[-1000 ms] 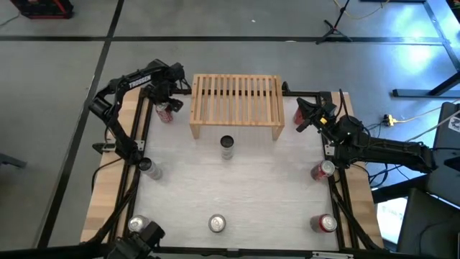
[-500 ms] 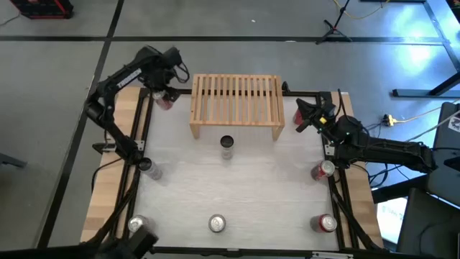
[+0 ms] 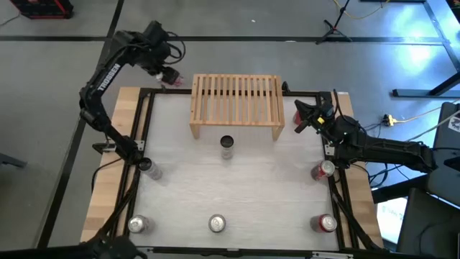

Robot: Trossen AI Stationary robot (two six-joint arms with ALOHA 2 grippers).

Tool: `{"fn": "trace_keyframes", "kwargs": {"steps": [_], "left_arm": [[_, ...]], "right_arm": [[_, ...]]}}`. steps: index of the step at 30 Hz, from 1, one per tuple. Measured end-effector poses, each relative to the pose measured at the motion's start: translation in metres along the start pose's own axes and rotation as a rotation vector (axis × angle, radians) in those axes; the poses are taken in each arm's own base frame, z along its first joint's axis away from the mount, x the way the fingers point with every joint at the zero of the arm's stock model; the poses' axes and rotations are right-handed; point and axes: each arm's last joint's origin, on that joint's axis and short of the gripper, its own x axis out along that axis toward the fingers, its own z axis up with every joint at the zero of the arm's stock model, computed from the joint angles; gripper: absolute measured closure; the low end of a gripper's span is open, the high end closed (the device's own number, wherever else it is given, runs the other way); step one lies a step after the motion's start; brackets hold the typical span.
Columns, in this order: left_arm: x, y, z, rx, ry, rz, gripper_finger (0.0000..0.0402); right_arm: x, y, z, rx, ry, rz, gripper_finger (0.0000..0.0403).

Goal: Place canned beverage on shelf
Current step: Put the left red soda can on the shelf

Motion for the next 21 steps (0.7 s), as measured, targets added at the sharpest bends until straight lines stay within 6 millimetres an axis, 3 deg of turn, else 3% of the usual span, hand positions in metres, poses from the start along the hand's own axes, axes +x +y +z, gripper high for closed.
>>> {"fn": "trace_keyframes", "kwargs": {"steps": [4,12,21], "left_arm": [[-0.017,-0.01,0.001,0.023,-0.055,-0.13,0.0131],[-0.047,-0.04,0.0,0.037,-0.153,-0.214,0.013],[-0.035,-0.062,0.029,-0.038,-0.148,-0.273,0.013]], "right_arm": [[0.0,0.001,0.0,0.002,0.008,0.037,0.0403],[0.0,0.002,-0.005,-0.019,0.055,0.077,0.0403],[-0.001,0.002,-0.01,-0.042,0.116,0.123,0.0403]]}}
